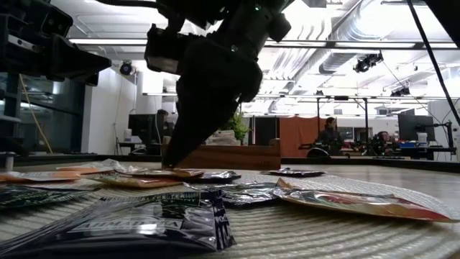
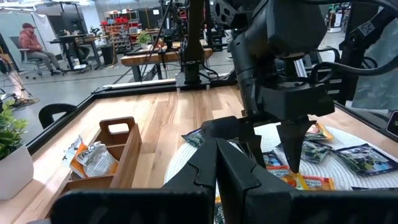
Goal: Pick & Place Tea
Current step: Put the yellow tea bag into the right section of the wooden organizer
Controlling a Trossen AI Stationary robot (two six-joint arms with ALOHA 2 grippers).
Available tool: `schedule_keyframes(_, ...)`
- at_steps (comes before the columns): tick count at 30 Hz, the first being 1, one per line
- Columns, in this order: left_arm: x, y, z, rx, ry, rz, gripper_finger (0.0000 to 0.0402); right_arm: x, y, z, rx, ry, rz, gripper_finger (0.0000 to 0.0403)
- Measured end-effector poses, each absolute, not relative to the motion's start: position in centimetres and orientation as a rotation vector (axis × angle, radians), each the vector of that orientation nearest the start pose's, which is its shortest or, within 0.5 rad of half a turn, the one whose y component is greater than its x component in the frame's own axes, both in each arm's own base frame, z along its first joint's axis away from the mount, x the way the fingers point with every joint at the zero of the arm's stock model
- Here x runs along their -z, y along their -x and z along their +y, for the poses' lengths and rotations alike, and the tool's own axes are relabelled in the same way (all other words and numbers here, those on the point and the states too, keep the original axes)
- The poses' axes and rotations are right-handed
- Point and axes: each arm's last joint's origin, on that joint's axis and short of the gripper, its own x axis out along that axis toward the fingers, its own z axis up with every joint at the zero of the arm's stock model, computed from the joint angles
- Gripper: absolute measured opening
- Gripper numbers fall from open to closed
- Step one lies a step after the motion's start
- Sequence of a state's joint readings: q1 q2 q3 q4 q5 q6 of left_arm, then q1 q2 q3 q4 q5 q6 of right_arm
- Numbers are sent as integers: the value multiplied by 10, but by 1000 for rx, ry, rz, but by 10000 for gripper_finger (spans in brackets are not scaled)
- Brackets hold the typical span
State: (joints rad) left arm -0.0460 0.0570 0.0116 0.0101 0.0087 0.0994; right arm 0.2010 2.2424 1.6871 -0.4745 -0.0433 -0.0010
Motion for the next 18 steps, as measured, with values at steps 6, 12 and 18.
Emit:
schedule_keyframes(6, -164, -100, -5, 56, -100, 33, 1, -131, -467, 98, -267, 28, 1057, 227)
schedule_keyframes(12, -164, -100, -5, 56, -100, 33, 1, -124, -470, 99, -246, -6, 1057, 217)
schedule_keyframes(18, -164, -100, -5, 56, -100, 33, 1, -123, -470, 96, -216, -44, 1071, 141)
